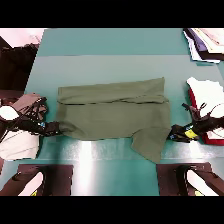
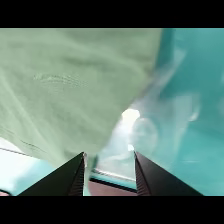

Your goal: Fold the shirts.

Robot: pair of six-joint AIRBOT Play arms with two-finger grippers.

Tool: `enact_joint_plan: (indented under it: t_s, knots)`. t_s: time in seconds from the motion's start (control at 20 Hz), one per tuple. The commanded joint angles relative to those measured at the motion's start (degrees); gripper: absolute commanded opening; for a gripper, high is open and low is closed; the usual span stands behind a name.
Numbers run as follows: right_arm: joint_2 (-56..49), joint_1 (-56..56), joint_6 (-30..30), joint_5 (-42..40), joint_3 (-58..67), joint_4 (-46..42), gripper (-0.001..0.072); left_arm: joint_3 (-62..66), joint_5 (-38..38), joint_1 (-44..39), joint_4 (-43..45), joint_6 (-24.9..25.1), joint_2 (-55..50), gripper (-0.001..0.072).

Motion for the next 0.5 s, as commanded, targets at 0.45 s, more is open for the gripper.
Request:
enact_joint_plan:
  t_s: [0.45]
  knots:
    - [0.7,7.3,0.7,-9.7,-5.2,2.8,0.0104,0.1,-1.4,0.0,0.0,1.5,0.1,0.0025]
